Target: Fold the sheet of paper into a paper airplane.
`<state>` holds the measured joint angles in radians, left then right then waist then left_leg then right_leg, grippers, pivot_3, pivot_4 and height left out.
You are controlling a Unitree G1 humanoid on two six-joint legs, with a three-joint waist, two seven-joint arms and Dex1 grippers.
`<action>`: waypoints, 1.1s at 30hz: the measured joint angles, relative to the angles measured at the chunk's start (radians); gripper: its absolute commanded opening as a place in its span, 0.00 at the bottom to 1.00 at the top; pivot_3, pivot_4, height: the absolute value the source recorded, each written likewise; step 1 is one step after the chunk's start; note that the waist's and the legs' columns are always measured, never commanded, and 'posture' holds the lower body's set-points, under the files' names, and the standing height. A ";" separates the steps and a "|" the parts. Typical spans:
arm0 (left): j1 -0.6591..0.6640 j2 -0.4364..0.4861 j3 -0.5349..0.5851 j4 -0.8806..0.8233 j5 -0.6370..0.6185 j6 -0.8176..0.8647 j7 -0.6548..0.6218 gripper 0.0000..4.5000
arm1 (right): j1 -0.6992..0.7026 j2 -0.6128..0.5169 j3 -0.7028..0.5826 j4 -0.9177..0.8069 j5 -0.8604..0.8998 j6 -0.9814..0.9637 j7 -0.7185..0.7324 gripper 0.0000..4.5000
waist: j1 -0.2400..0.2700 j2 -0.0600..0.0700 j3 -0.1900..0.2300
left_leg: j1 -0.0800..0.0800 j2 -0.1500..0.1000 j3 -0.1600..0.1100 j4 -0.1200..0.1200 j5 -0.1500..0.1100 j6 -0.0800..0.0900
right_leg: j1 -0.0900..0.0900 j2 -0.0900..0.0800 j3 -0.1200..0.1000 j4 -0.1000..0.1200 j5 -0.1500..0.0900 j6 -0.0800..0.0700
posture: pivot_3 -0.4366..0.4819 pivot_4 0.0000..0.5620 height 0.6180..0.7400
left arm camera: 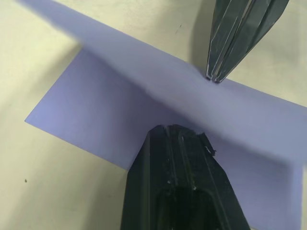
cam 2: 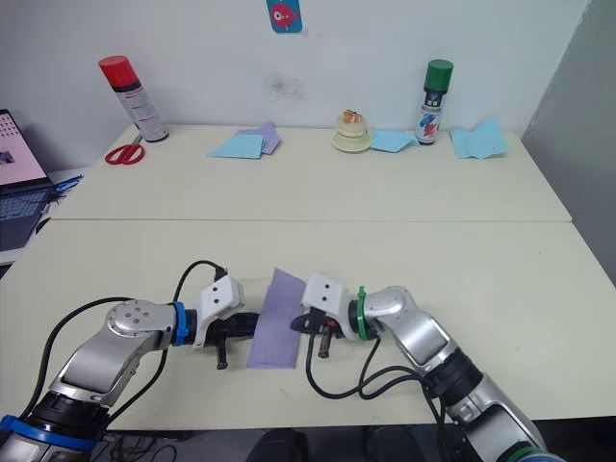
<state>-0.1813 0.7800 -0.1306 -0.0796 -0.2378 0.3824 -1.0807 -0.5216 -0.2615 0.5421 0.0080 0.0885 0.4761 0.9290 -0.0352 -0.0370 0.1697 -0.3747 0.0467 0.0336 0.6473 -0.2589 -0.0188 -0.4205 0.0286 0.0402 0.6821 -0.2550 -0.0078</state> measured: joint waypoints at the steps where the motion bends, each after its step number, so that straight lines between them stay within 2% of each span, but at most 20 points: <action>1: 0.001 0.000 0.001 -0.001 0.000 0.000 0.000 0.00 | 0.000 0.002 0.002 0.001 -0.003 -0.003 0.000 0.01 | 0.000 0.000 0.000 | 0.000 0.000 0.000 0.000 0.000 0.000 | 0.000 0.000 0.000 0.000 0.000 0.000 | 0.48 0.27 0.88; 12: 0.033 0.051 0.048 -0.017 -0.023 0.014 -0.004 0.00 | 0.000 0.015 0.031 0.039 -0.045 -0.038 0.002 0.01 | -0.011 0.000 0.000 | 0.001 0.001 0.000 -0.001 0.000 0.000 | 0.000 0.001 0.000 0.000 0.000 0.000 | 0.48 0.27 0.88; 19: 0.078 0.118 0.151 -0.018 -0.071 0.076 -0.009 0.00 | -0.001 0.021 0.031 0.041 -0.064 -0.049 0.006 0.01 | -0.013 -0.001 0.001 | -0.001 0.001 -0.001 -0.001 0.000 0.000 | -0.002 0.001 -0.001 0.000 0.000 0.000 | 0.48 0.27 0.88; 23: 0.069 0.120 0.196 -0.052 -0.138 0.127 -0.029 0.00 | -0.003 0.024 0.031 0.047 -0.067 -0.054 0.008 0.01 | -0.012 -0.001 0.001 | -0.003 0.001 -0.001 0.000 0.000 0.000 | -0.002 0.001 -0.001 -0.001 0.000 0.000 | 0.48 0.27 0.88; 28: 0.016 0.075 0.171 -0.126 -0.183 0.182 -0.017 0.00 | -0.009 0.025 0.032 0.054 -0.069 -0.056 0.012 0.01 | -0.011 -0.001 0.001 | -0.004 0.001 -0.001 0.000 0.000 0.000 | -0.003 0.001 -0.001 -0.001 0.000 0.000 | 0.48 0.27 0.88; 33: -0.035 -0.030 0.061 -0.100 -0.123 0.155 0.048 0.00 | -0.011 0.026 0.034 0.055 -0.075 -0.060 0.016 0.01 | -0.010 -0.001 0.001 | -0.004 0.001 -0.001 0.000 0.000 0.000 | -0.003 0.001 -0.001 -0.001 0.000 0.000 | 0.48 0.27 0.88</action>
<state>-0.2166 0.7503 -0.0697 -0.1798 -0.3604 0.5374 -1.0330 -0.5324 -0.2358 0.5761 0.0626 0.0138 0.4158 0.9445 -0.0455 -0.0385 0.1706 -0.3785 0.0472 0.0324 0.6472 -0.2589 -0.0188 -0.4231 0.0299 0.0395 0.6812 -0.2551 -0.0081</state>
